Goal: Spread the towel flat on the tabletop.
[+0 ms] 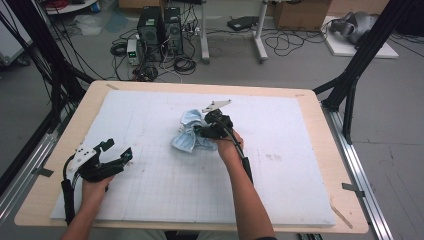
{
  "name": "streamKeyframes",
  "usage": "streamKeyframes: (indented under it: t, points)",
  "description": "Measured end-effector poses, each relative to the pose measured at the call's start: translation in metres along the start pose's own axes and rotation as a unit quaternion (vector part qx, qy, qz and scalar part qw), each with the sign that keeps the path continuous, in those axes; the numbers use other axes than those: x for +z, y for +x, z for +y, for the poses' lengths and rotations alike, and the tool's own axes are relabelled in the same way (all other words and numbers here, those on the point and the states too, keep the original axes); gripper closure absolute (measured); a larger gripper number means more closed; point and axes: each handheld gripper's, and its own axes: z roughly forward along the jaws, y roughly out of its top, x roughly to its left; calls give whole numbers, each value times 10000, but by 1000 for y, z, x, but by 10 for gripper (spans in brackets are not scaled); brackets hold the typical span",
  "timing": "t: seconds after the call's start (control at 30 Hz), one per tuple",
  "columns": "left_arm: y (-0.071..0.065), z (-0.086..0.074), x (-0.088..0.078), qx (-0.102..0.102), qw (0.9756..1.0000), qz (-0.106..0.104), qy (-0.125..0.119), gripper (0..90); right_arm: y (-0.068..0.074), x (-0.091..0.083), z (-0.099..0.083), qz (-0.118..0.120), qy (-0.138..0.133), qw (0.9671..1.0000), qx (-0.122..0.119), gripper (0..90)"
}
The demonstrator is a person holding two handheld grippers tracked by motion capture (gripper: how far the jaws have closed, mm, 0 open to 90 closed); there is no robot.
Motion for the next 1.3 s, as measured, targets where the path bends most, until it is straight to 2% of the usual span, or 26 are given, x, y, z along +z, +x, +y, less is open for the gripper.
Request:
streamKeyframes:
  t: [0.07, 0.2, 0.23, 0.27, 0.37, 0.53, 0.57, 0.63, 0.67, 0.73, 0.77, 0.93, 1.03, 1.1, 1.13, 1.2, 1.23, 1.3]
  points:
    - [0, 0, 0, -8, 10000, -4, 8, 189, 1, -5, 0, 26, -84, 10000, -4, 602]
    - [0, 0, 0, -14, 10000, 2, 2, 189, 6, -31, -2, 121, -611, 9981, -21, 598]
    - [0, 0, 0, -13, 10000, 3, 4, 189, 6, -31, -2, 121, -611, 9981, -21, 598]
    - [0, 0, 0, -7, 10000, 6, 7, 189, 8, -42, -6, 128, -787, 9968, -40, 594]
    - [0, 0, 1, -12, 10000, 13, 19, 189, 9, -58, -15, 127, -1046, 9944, -29, 593]
    - [0, 0, 1, 7, 10000, 22, 42, 189, 12, -79, -30, 91, -1303, 9914, 31, 597]
    - [-1, 0, 1, -6, 10000, 16, 53, 190, 13, -89, -39, 96, -1447, 9893, 146, 600]
    - [0, 0, 1, 12, 10000, 24, 73, 190, 13, -94, -43, 114, -1491, 9885, 225, 601]
    - [0, 1, 2, 12, 10000, 26, 83, 189, 14, -103, -50, 132, -1572, 9870, 322, 604]
    - [0, 1, 2, 13, 10000, 19, 91, 189, 15, -107, -53, 136, -1609, 9863, 333, 605]
    - [0, 1, 2, 4, 10000, 17, 95, 189, 17, -116, -56, 129, -1661, 9855, 324, 605]
    - [-1, 1, 3, -3, 9999, 27, 115, 189, 18, -132, -56, 102, -1714, 9847, 294, 605]
    - [-1, 1, 2, 20, 9999, 35, 137, 190, 19, -143, -53, 142, -1671, 9855, 240, 604]
    - [-1, 1, 3, 7, 9999, 43, 129, 189, 21, -155, -48, 141, -1516, 9882, 181, 603]
    - [-1, 1, 2, 15, 9999, 38, 140, 189, 21, -155, -48, 141, -1516, 9882, 181, 603]
    - [-1, 1, 3, 32, 9999, 36, 133, 190, 19, -161, -43, 224, -1349, 9904, 186, 600]
    - [-1, 1, 3, 28, 9999, 32, 133, 189, 19, -165, -36, 310, -1166, 9926, 132, 600]
    - [-1, 1, 3, 30, 9999, 34, 132, 189, 19, -167, -31, 324, -1104, 9933, 109, 600]
